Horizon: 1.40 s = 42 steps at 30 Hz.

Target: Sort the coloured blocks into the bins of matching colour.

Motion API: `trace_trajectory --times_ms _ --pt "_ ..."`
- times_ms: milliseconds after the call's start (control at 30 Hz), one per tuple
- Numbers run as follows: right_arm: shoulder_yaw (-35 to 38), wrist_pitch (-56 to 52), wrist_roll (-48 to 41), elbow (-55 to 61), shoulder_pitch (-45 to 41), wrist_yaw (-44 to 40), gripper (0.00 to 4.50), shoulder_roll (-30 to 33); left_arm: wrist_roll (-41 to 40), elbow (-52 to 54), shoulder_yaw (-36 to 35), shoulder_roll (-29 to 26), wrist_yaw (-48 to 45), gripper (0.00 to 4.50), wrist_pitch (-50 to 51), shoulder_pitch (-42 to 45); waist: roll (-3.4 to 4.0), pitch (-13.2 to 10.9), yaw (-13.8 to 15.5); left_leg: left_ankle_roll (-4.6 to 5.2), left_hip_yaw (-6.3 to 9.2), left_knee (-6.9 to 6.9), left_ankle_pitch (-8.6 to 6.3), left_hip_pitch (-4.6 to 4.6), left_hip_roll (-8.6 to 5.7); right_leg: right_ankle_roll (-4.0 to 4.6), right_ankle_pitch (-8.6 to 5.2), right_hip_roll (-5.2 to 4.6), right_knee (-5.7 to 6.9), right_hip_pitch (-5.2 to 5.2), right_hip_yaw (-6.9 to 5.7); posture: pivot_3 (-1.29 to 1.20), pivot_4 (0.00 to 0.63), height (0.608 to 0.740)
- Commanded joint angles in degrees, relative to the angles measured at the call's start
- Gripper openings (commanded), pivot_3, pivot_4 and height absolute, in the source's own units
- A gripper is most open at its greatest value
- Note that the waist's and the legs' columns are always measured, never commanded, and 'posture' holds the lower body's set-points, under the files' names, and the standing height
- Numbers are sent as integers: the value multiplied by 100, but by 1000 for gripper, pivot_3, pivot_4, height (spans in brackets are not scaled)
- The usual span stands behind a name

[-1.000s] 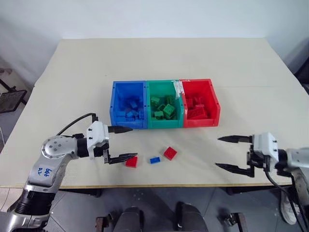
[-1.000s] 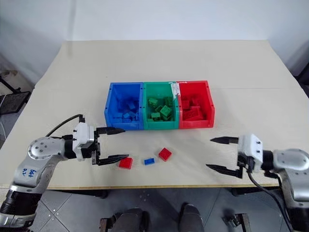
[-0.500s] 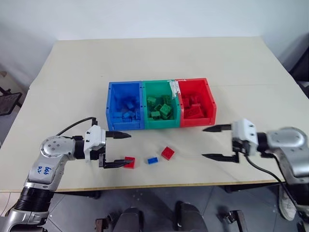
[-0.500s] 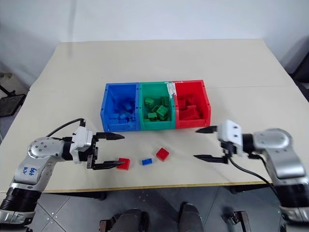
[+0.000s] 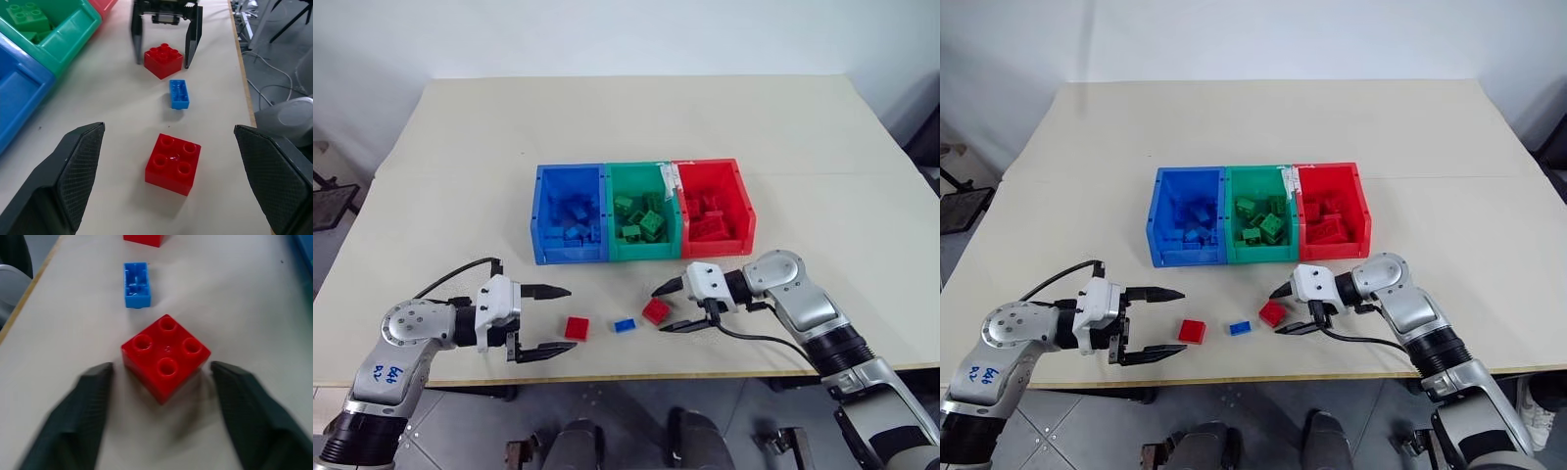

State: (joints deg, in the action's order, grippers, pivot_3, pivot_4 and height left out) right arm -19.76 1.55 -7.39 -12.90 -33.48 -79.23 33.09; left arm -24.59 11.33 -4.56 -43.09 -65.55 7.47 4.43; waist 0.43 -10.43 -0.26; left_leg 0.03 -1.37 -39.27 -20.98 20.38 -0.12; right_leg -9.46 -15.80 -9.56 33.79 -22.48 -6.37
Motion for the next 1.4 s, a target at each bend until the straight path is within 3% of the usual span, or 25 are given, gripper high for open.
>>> trace_trajectory --times_ms 33,100,367,500,767,933,1100,1233,1400 --pt "167 -16 -214 210 142 24 1884 -50 -86 185 -162 -40 42 4500 -45 35 0 0 5 0 0 0 0 0 0 0 0 0 0 0 0 0 150 740" --pt "268 -140 -335 298 214 121 1416 -79 -87 175 -152 -15 66 4500 -56 59 0 0 4 0 0 0 0 0 0 0 0 0 0 0 0 0 150 740" --pt "1087 -878 -921 1035 582 727 1419 35 -198 219 -177 189 314 4500 -7 131 0 0 12 -1 0 0 -1 0 0 0 0 0 1 -1 1 0 150 740" --pt "2105 -1669 -1620 1485 615 1478 1419 92 -375 219 -195 565 834 4500 298 531 0 0 62 -1 2 -5 -1 3 -2 0 0 -1 0 1 1 0 150 740" --pt "2804 -1590 -912 160 -666 3377 1419 30 -123 67 -148 844 1225 4500 276 784 -1 1 -22 -1 -8 2 -1 -1 -1 2 1 0 5 -6 5 0 150 740" --pt "2674 -1824 -980 -185 -910 3243 1419 20 -146 85 -125 829 1186 4500 316 791 -1 1 -2 -1 -9 8 -1 0 -1 2 1 0 3 -9 5 0 150 740" --pt "2753 -1612 -1108 -30 -783 3026 3135 13 -157 189 -116 805 1187 4500 372 732 -1 0 6 -1 -8 6 -1 4 -1 1 1 -1 1 -9 4 0 150 740" --pt "2885 -1507 -1423 506 -309 2282 4466 396 -39 94 -227 663 1139 4500 250 656 -1 0 23 -1 -7 6 -1 4 -1 1 1 -1 0 -9 2 0 150 740" --pt "2879 -1775 -2055 1573 822 1099 4466 1027 -350 -92 -499 268 683 4500 437 518 -1 0 26 0 -7 7 -2 4 1 2 1 0 -2 -8 0 0 150 740"
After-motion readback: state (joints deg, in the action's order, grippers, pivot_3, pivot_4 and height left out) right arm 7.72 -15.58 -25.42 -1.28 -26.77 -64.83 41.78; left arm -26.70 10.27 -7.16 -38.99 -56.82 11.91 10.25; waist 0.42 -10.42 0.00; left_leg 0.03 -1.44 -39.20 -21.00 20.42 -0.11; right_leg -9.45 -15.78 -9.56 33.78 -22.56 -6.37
